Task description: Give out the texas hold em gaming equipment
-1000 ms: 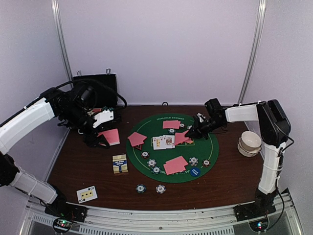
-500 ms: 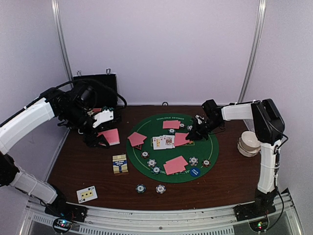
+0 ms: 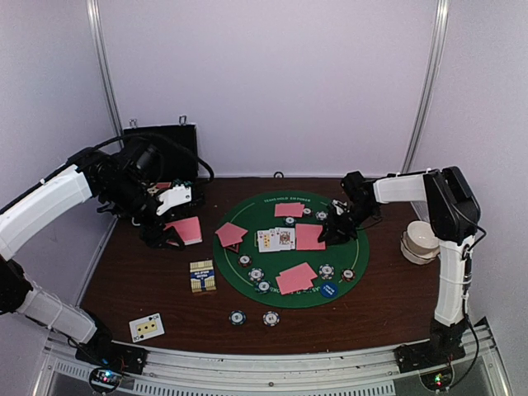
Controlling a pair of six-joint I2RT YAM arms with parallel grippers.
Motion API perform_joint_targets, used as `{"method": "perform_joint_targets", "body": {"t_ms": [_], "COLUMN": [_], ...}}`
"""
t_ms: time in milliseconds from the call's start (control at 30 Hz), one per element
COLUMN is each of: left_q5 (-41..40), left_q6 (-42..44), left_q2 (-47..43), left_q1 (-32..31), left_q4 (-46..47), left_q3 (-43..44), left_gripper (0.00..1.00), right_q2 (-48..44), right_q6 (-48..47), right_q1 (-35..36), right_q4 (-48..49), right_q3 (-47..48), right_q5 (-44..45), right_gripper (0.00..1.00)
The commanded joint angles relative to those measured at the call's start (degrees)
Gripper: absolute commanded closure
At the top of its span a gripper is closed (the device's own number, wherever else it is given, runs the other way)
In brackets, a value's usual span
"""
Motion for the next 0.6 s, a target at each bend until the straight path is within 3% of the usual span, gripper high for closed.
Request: {"method": "perform_joint_targets", "body": {"t_ms": [0,367,567], "left_q5": [1.0,1.0,0.8], "left_q6": [-0.9,-0.8,-0.6], "left_q2": [0.1,0.4,1.4], "left_q1": [0.6,0.7,2.6], "left_q4": [1.1,1.2,1.1], "left_q3": [1.4,1.3,1.0], "left_gripper": [1.00,1.00,1.00], "right_q2": [-0.8,-3.4,-7.5], "right_q6": [-2.3,-5.1,-5.0], "right_q1": [0.3,2.1,3.4], "right_q4": [-3.3,-8.8,-8.8], "right_q3": [0.8,2.7,2.3], "right_q5": [4.7,13.8,17.7], "right_gripper": [0.73,0.51,0.26]}}
